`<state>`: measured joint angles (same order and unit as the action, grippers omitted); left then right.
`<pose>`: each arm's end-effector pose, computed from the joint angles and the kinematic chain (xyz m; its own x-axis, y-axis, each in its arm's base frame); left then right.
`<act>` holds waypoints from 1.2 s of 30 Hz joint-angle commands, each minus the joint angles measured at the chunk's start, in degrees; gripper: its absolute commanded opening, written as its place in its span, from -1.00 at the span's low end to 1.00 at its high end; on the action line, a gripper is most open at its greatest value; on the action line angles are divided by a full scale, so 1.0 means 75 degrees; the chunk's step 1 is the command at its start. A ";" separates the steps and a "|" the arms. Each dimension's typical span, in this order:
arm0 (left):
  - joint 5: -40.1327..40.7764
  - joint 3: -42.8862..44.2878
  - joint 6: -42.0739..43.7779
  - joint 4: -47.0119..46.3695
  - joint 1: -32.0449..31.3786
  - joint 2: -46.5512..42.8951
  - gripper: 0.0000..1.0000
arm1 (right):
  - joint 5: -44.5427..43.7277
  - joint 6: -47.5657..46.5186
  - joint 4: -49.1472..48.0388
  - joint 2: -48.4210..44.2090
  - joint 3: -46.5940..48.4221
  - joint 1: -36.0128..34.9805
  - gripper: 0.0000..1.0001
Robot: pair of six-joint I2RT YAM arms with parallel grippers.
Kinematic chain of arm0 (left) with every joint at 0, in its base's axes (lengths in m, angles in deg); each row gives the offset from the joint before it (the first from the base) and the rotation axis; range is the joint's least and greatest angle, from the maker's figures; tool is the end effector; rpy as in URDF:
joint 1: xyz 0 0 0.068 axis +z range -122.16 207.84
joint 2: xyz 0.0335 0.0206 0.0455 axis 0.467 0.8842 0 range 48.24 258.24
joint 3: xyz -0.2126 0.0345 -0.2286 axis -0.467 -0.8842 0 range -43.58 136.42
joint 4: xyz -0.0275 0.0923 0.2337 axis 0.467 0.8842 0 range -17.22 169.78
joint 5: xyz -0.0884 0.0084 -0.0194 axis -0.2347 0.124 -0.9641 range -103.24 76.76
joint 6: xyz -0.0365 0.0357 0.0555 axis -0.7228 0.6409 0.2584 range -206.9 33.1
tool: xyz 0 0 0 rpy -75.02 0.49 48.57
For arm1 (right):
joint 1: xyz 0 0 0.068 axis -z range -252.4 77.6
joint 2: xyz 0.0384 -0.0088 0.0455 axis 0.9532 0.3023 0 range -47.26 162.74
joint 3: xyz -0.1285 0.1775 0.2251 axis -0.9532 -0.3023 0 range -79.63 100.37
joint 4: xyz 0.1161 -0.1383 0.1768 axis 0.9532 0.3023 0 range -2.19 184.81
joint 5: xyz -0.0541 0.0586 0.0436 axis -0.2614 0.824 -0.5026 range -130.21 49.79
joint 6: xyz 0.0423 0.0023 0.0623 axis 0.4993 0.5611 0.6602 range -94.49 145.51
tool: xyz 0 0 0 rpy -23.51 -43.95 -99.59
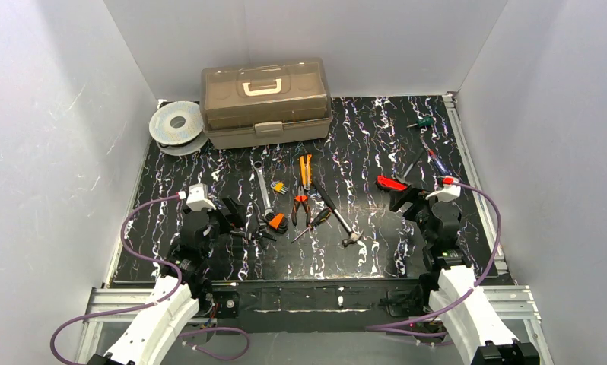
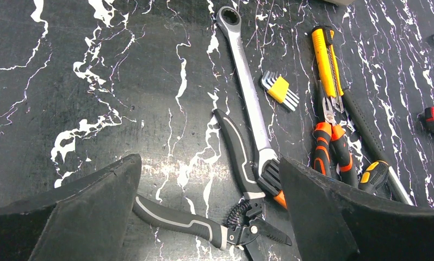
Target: Pack the tool kit
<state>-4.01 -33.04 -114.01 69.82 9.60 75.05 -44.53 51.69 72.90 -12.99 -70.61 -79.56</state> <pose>0.1197 -0.0288 0.2117 -0.2677 -0.3854 -0.8831 0.0434 0.9108 -0.4106 0.1400 0.0129 0.2152 -0.1823 0.4204 -0.8888 0.0331 0.9061 0.4218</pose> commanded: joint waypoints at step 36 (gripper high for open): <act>-0.0699 0.6155 -0.0718 0.0463 0.1690 0.5598 0.96 | 0.2446 0.1674 0.1430 0.4995 0.6813 -0.0640 0.89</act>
<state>-5.53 6.50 -120.20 73.42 18.48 111.62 -29.09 61.10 82.21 15.43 -30.26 -82.48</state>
